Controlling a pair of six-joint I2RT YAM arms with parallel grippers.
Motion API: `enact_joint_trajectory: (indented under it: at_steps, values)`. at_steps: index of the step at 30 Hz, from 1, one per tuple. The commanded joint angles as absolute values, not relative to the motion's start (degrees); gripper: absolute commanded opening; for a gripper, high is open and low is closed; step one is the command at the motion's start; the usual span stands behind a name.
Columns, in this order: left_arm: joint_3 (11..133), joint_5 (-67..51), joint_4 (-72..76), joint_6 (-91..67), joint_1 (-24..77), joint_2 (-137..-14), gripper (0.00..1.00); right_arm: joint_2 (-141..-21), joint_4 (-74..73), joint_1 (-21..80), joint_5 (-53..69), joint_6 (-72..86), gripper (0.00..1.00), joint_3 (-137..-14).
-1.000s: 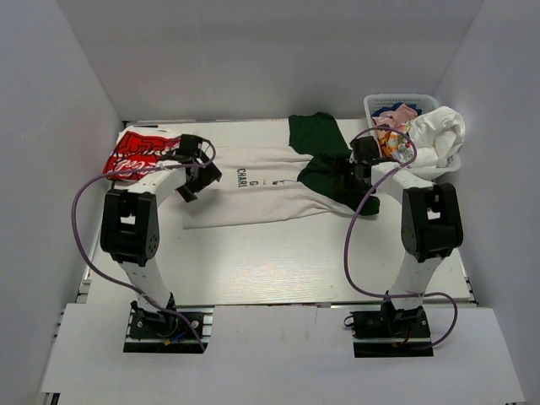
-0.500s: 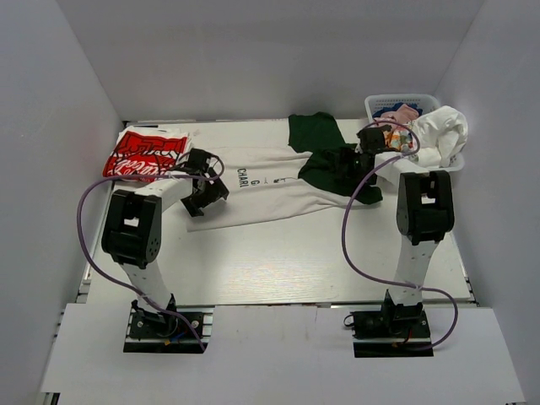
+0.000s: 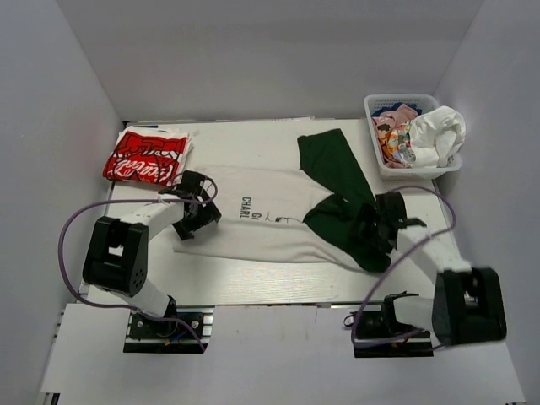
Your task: Fold and stack the t-shirts
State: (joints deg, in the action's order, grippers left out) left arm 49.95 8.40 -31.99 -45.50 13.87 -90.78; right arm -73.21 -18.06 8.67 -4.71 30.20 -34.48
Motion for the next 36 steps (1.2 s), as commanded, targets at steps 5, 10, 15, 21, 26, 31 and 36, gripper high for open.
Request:
enact_joint_trajectory:
  at_steps: [5, 10, 15, 21, 26, 31, 36]
  values:
    - [43.6, 7.2, -48.1, -46.7, 15.6, -83.6, 1.00, -55.0, -30.6, 10.0, -5.0, 35.3, 0.90, -27.8]
    - [51.0, 11.2, -46.8, -46.7, 15.6, -78.7, 1.00, -52.7, -26.0, 13.7, -3.9, 30.2, 0.90, -37.0]
    - [57.6, 9.7, -40.3, -42.6, 14.4, -78.1, 1.00, -59.8, -17.2, 17.4, 6.1, 29.1, 0.90, -39.3]
    - [64.6, 13.9, -40.9, -41.0, 14.4, -80.9, 1.00, -69.7, -12.1, 22.4, 4.7, 31.6, 0.90, -39.6]
    - [65.5, 14.7, -38.8, -40.4, 13.9, -82.3, 1.00, -73.5, -10.3, 23.9, 1.8, 33.1, 0.90, -39.5]
    - [66.1, 14.2, -38.2, -39.4, 13.4, -84.0, 1.00, -82.0, -4.0, 23.6, -2.2, 33.6, 0.90, -43.6]
    - [66.6, 15.4, -38.8, -38.9, 12.8, -85.2, 1.00, -88.9, -6.4, 22.1, -20.2, 32.3, 0.90, -54.0]
